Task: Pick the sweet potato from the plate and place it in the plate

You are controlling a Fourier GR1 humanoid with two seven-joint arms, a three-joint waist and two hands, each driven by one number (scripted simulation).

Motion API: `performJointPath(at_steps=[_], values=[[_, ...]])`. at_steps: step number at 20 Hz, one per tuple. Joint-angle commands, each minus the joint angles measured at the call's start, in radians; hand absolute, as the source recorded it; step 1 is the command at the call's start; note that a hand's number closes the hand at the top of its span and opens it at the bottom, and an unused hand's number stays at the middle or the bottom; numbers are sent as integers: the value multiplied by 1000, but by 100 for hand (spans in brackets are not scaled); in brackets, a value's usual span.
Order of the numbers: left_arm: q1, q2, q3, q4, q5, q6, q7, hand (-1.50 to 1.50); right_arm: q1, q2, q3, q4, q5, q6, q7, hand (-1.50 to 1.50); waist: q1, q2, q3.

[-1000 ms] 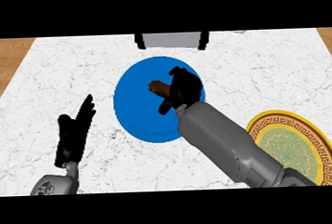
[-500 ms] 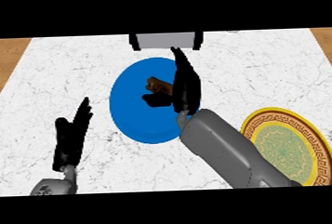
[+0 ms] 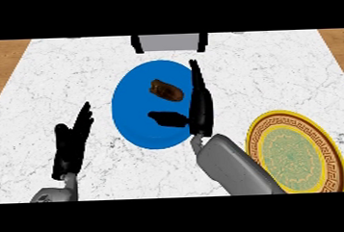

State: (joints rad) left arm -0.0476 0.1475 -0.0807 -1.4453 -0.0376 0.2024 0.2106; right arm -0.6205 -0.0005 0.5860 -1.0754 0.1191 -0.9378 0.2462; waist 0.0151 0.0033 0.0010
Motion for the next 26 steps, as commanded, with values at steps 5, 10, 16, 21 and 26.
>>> performJointPath(at_steps=[5,10,16,21,26], values=[[13,-31,-17,-47,-40,10,38,0,-29,1,82,96,-204,-44,-229,-150,4,-1,0],[25,9,44,11,10,-66,-34,0,-83,0,100,234,-310,-97,-292,-150,12,2,-1],[33,7,44,-28,8,-76,-9,0,-61,0,124,296,-340,-131,-305,-150,10,2,0],[-35,-24,54,6,-23,-38,20,0,-81,0,91,309,-277,-109,-240,-150,-6,-1,-1],[14,-43,35,-3,-52,-34,-19,0,-61,0,115,284,-210,-154,-137,-150,-10,-4,-1]])
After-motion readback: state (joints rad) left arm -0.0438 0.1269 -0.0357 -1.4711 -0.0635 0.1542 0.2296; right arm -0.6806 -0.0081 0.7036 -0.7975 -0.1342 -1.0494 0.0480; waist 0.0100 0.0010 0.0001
